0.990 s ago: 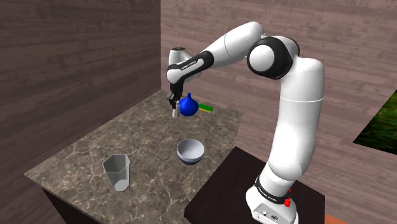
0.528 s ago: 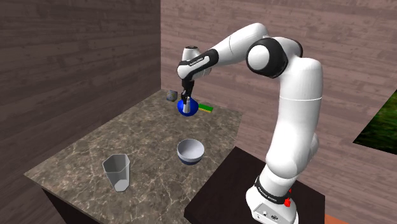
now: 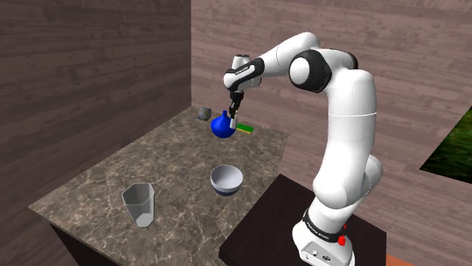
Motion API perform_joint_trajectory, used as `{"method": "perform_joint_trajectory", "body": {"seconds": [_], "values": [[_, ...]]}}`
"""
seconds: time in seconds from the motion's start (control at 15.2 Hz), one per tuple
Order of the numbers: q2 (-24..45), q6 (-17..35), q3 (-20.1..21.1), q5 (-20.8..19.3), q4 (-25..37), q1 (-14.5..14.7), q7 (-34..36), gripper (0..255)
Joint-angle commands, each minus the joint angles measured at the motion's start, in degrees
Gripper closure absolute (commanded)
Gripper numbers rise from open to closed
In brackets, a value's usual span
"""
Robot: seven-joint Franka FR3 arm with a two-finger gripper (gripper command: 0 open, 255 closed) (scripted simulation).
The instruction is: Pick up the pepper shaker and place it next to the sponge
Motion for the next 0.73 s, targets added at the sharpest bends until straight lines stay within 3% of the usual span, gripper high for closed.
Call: {"method": "perform_joint_trajectory", "body": {"seconds": [0.0,0.53,0.66], "values": [[1.16,-0.93,-0.46,0.75,2.21,-2.06,-2.96,255],[9.5,-5.53,-1.55,3.46,15.42,-9.67,-12.48,255],[10.07,-4.29,-1.49,3.49,14.76,-9.7,-12.48,255]]}}
